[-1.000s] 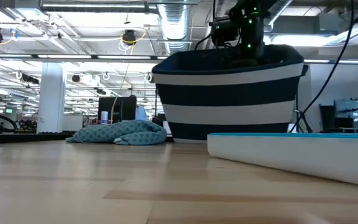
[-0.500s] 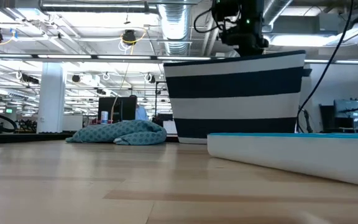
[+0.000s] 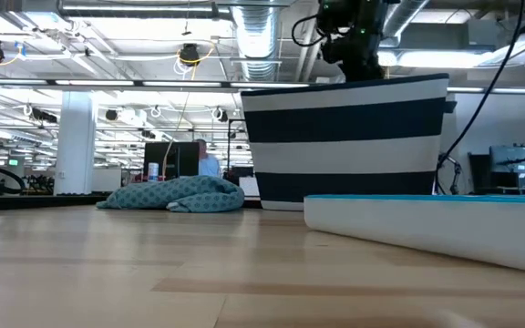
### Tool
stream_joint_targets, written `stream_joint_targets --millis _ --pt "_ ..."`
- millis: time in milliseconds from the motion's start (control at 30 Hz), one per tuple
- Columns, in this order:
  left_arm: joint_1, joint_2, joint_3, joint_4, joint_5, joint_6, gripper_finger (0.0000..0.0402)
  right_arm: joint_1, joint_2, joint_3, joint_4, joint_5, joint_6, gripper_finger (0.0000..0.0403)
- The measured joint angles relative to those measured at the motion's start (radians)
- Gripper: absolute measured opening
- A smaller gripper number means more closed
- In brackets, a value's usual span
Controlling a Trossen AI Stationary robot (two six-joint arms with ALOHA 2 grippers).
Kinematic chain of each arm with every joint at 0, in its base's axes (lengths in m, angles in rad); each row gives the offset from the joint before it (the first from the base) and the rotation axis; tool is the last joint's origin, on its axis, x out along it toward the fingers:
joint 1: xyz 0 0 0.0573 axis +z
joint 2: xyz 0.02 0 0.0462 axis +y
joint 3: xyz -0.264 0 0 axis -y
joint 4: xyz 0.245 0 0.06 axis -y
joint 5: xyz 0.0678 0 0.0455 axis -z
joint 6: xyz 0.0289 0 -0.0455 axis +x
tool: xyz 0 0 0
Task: Pick & place medical supplies in basket/bin
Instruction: Put the green first aid kit box into the blue bin, then put the white and blue medicine organizer into the blue bin
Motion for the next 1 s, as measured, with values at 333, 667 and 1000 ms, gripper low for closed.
stream_joint_targets --millis 333,667,1000 --pt "0.0 0.0 0.0 0.0 0.028 0.007 0.0193 -0.127 0.006 0.011 0.173 -0.038 0.096 0.0141" --pt "0.0 0.0 0.0 0.0 0.017 0.002 0.0193 -0.095 -0.08 0.01 0.166 0.065 0.102 0.0141" --pt "0.028 0.0 0.0 0.0 -0.013 -0.028 0.0193 0.193 -0.317 0.011 0.004 -0.044 0.218 0.0141"
